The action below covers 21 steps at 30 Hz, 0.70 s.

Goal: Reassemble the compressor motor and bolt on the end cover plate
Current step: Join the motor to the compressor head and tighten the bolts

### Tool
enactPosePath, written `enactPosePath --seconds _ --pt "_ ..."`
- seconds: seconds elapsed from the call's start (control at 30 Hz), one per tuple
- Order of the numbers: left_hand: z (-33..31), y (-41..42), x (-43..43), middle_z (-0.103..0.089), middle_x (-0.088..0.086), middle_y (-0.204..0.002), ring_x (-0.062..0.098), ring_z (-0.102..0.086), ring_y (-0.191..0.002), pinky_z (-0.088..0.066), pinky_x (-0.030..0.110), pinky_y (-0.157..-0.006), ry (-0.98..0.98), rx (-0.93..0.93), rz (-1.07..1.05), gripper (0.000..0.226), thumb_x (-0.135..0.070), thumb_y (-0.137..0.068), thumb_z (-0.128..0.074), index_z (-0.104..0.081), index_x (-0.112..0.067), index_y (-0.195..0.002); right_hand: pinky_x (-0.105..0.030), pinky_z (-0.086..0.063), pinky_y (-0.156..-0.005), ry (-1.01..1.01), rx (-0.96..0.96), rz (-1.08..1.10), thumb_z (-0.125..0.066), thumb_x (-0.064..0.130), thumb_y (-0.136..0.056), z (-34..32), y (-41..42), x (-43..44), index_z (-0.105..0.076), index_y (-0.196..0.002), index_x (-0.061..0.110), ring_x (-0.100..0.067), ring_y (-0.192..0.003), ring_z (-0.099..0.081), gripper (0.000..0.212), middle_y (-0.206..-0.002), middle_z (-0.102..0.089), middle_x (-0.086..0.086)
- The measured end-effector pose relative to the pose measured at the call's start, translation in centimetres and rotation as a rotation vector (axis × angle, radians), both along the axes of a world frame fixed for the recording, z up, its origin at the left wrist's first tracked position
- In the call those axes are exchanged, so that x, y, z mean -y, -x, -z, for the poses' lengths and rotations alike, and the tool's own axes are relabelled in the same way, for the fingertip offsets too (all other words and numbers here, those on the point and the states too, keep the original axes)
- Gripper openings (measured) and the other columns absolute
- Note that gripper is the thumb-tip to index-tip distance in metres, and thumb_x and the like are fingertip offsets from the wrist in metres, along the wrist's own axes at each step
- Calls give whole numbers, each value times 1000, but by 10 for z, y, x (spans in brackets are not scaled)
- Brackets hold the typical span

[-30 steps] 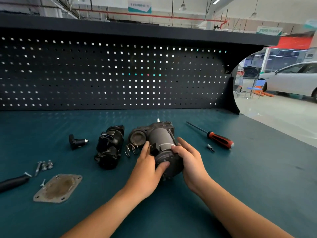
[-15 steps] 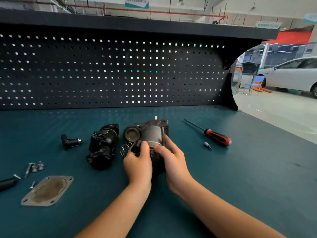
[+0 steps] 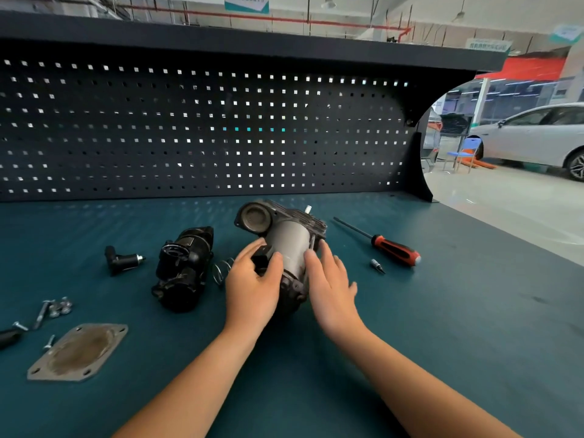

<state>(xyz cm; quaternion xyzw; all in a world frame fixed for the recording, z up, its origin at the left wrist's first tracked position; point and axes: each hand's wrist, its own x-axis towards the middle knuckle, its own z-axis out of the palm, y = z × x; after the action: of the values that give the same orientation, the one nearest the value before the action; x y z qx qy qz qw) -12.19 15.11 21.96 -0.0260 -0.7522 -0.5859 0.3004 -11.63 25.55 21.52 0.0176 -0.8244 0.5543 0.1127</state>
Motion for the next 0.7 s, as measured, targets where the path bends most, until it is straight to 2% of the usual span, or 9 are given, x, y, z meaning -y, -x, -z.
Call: enactPosePath --seconds 0.1,0.2,0.3,0.33,0.4,0.47,0.53,0.6,0.7 --pt "1 0 2 -54 -7 -120 3 -47 -112 -27 -1 -90 199 -74 46 35 -10 -87 -61 -60 -5 -122 -44 2 -115 -83 -153 144 -31 51 -94 -11 9 -7 -26 -145 19 -14 -144 -1 60 -152 -25 1" --pt "6 -5 1 -52 -5 -134 11 -45 -123 -25 19 -107 467 -123 48 43 -20 -86 -63 -56 -10 -128 -31 -4 -114 -31 -386 194 -43 37 -96 -32 32 -17 -25 -146 12 -14 -144 -3 59 -155 -18 -2" --pt "5 -12 -1 -55 -3 -133 14 -47 -125 -8 21 -110 751 -197 66 46 -26 -82 -68 -59 -11 -125 -24 -11 -111 -33 -379 112 -46 38 -96 -59 61 -24 -28 -145 10 -14 -142 -15 60 -154 -23 -4" --pt "4 -14 -3 -60 -1 -127 15 -54 -120 -13 24 -110 847 -223 89 46 -27 -77 -72 -64 -10 -119 -27 -18 -111 -37 -331 92 -45 42 -95 -67 70 -24 -35 -142 11 -16 -139 -25 57 -150 -33 -4" --pt "2 -18 -9 -69 0 -111 17 -64 -106 -38 41 -103 995 -301 72 46 -30 -63 -82 -71 -10 -103 -34 -42 -89 -140 -267 110 -40 50 -95 -78 82 -25 -62 -103 17 -20 -106 -54 41 -108 -64 -3" --pt "-1 -19 -12 -70 -1 -107 17 -66 -102 -43 54 -92 1067 -313 69 47 -31 -58 -85 -73 -10 -99 -33 -35 -56 -192 -293 182 -41 49 -95 -80 88 -29 -42 -58 18 -15 -60 -45 48 -55 -47 3" --pt "-4 -20 -9 -65 -2 -121 15 -58 -115 -31 48 -104 1092 -289 142 50 -37 -69 -74 -68 -12 -112 -37 -35 -57 -209 -309 185 -48 43 -93 -79 91 -34 -49 -55 13 -18 -56 -46 49 -51 -50 -2" --pt "-7 -18 2 -48 -11 -139 2 -34 -132 -8 30 -112 1019 -214 227 65 -56 -78 -52 -53 -20 -132 -35 -45 -69 -235 -322 192 -55 37 -90 -77 93 -34 -68 -77 5 -23 -77 -60 37 -75 -68 -10" --pt "-4 -13 28 -40 -26 -129 -17 -26 -117 -13 3 -100 733 -97 236 74 -66 -72 -51 -45 -30 -136 -32 -45 -69 -213 -337 212 -60 36 -88 -76 95 -32 -70 -84 5 -21 -83 -63 33 -82 -71 -8"
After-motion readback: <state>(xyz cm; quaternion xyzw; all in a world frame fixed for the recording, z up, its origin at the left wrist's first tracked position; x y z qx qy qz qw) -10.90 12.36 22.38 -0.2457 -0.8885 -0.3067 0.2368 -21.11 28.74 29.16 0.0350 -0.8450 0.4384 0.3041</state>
